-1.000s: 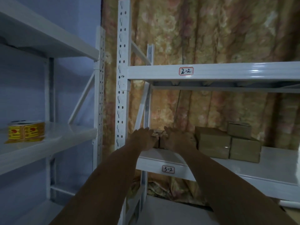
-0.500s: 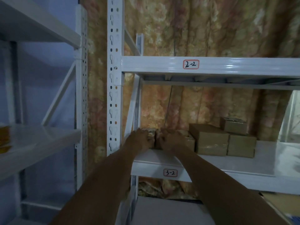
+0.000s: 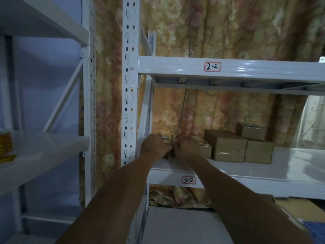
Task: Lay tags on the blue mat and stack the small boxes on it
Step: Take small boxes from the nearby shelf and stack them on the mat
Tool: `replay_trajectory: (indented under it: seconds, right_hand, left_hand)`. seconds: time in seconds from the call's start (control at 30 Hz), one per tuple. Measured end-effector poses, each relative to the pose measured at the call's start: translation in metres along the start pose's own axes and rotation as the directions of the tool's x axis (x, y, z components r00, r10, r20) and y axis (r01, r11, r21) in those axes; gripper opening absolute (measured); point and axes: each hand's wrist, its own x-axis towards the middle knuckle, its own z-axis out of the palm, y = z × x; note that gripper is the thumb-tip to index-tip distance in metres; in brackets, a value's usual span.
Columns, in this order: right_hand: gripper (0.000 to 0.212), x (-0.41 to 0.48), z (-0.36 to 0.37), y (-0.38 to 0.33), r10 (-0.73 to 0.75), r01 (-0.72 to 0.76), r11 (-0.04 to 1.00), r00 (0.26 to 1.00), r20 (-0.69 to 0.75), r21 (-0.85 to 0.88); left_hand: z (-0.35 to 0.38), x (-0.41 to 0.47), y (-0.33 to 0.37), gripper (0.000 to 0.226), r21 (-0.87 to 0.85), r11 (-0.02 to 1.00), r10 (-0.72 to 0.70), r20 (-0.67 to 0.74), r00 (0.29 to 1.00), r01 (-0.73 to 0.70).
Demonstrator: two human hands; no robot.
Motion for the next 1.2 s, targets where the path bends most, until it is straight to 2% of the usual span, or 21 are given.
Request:
replay_trajectory:
  seconds: [0.07,0.13,0.2,0.27,0.33,0.37,0.47,0.57,0.63,0.7,0.77,0.87,0.97,1.03,1.07,1.1,1.2]
  right_hand:
    - [0.046,0.001,-0.003,-0.004,0.080,-0.075,0.992,0.996,-0.047,0.099]
    - [0.045,0.003,-0.008,-0.009,0.193,-0.166,0.943,0.979,-0.069,0.290]
    - [0.048,0.005,-0.016,-0.016,0.294,-0.246,0.831,0.956,-0.018,0.500]
    - [0.054,0.004,-0.024,-0.024,0.382,-0.314,0.666,0.923,0.052,0.677]
    - [0.049,0.002,-0.032,-0.030,0.441,-0.320,0.523,0.895,0.070,0.790]
    - [0.042,0.000,-0.036,-0.031,0.452,-0.309,0.497,0.890,0.063,0.811]
    - [0.026,-0.005,-0.042,-0.026,0.471,-0.312,0.485,0.880,0.057,0.817]
    - [0.032,-0.021,-0.054,-0.003,0.570,-0.354,0.482,0.821,0.020,0.802]
    - [0.028,-0.037,-0.068,0.021,0.614,-0.345,0.419,0.789,0.018,0.840]
    - [0.029,-0.052,-0.084,0.052,0.656,-0.352,0.412,0.755,-0.005,0.840]
    - [0.032,-0.070,-0.102,0.083,0.692,-0.361,0.452,0.719,-0.066,0.815]
    - [0.029,-0.107,-0.140,0.117,0.746,-0.392,0.498,0.648,-0.152,0.774]
    - [0.034,-0.147,-0.180,0.157,0.788,-0.443,0.515,0.582,-0.202,0.734]
    - [0.041,-0.174,-0.205,0.188,0.815,-0.479,0.527,0.519,-0.258,0.703]
    - [0.042,-0.188,-0.217,0.205,0.828,-0.503,0.530,0.482,-0.288,0.683]
    - [0.037,-0.202,-0.229,0.223,0.838,-0.524,0.530,0.447,-0.315,0.667]
    - [0.017,-0.248,-0.261,0.280,0.852,-0.553,0.522,0.378,-0.363,0.649]
  left_hand:
    - [-0.005,-0.007,0.005,0.058,0.008,1.000,-0.001,-0.076,0.997,0.002]
    - [-0.008,-0.011,0.006,0.060,0.025,0.999,0.039,-0.152,0.988,-0.036]
    - [-0.012,-0.013,0.006,0.063,0.008,0.996,0.084,-0.195,0.977,-0.084]
    - [-0.013,-0.016,0.006,0.068,-0.023,0.991,0.121,-0.218,0.968,-0.129]
    - [-0.012,-0.021,0.009,0.066,-0.064,0.978,0.178,-0.245,0.953,-0.199]
    - [-0.011,-0.024,0.012,0.064,-0.084,0.968,0.210,-0.250,0.945,-0.237]
    - [-0.003,-0.030,0.025,0.060,-0.122,0.932,0.303,-0.253,0.919,-0.341]
    - [0.011,-0.034,0.045,0.066,-0.242,0.874,0.363,-0.251,0.897,-0.421]
    - [0.022,-0.034,0.067,0.071,-0.353,0.825,0.363,-0.269,0.892,-0.442]
    - [0.033,-0.036,0.099,0.065,-0.478,0.778,0.315,-0.266,0.911,-0.408]
    - [0.046,-0.038,0.137,0.046,-0.619,0.701,0.251,-0.249,0.935,-0.353]
    - [0.057,-0.060,0.199,0.033,-0.814,0.556,0.154,-0.094,0.984,-0.165]
    - [0.073,-0.085,0.256,0.026,-0.895,0.444,0.161,0.045,0.986,-0.031]
    - [0.085,-0.106,0.296,0.032,-0.901,0.434,0.192,0.108,0.975,0.014]
    - [0.089,-0.120,0.315,0.022,-0.898,0.440,0.219,0.127,0.967,0.019]
    - [0.098,-0.132,0.336,0.016,-0.902,0.432,0.246,0.136,0.960,0.017]
    - [0.117,-0.171,0.393,0.024,-0.889,0.457,0.306,0.157,0.939,0.000]
